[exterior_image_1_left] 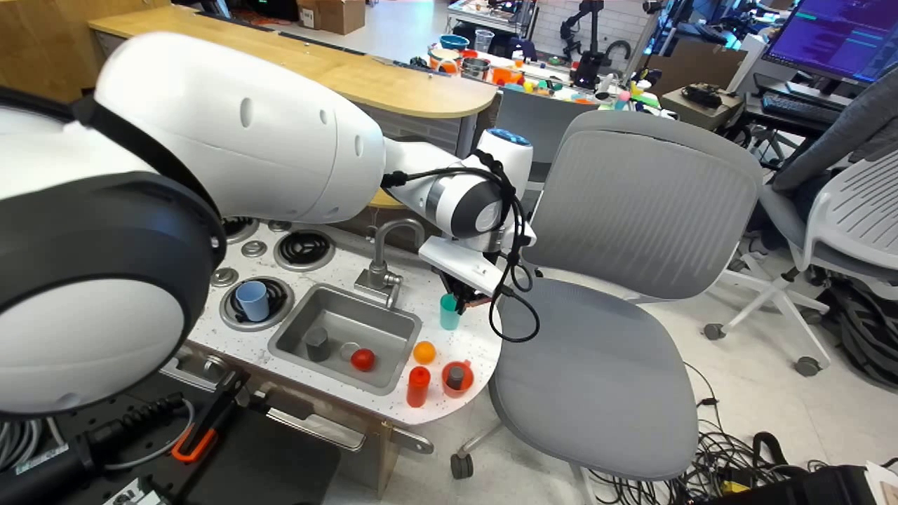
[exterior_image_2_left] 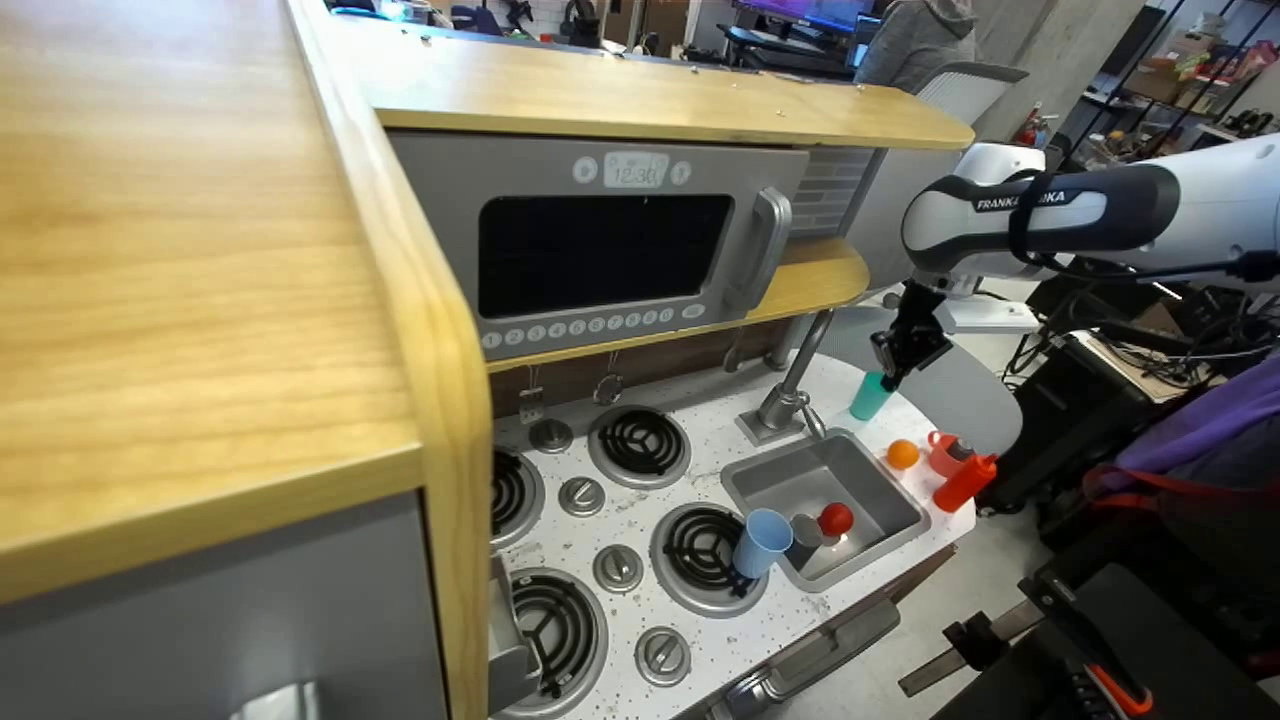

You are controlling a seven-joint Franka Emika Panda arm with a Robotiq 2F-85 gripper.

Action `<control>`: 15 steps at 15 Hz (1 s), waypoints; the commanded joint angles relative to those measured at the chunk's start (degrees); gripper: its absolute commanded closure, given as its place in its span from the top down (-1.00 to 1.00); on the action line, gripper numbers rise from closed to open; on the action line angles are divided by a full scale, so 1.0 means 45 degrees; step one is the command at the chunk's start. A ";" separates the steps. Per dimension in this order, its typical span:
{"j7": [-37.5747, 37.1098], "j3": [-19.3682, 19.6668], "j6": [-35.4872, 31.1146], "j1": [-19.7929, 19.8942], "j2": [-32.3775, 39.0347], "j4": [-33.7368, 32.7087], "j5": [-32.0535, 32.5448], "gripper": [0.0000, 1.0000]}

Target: Remove the ketchup bottle from the sink then move the blue cup closer to the orange cup

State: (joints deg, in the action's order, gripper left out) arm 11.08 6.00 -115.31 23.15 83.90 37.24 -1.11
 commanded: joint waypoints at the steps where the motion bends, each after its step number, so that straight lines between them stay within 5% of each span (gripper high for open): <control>1: 0.0521 -0.0101 0.0224 0.0432 -0.0432 0.0248 -0.0118 -0.99; 15: 0.0704 -0.0293 0.1203 0.1267 -0.0366 0.0607 -0.0296 -0.99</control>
State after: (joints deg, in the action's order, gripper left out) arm 13.38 5.59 -111.70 28.56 82.92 38.99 -1.72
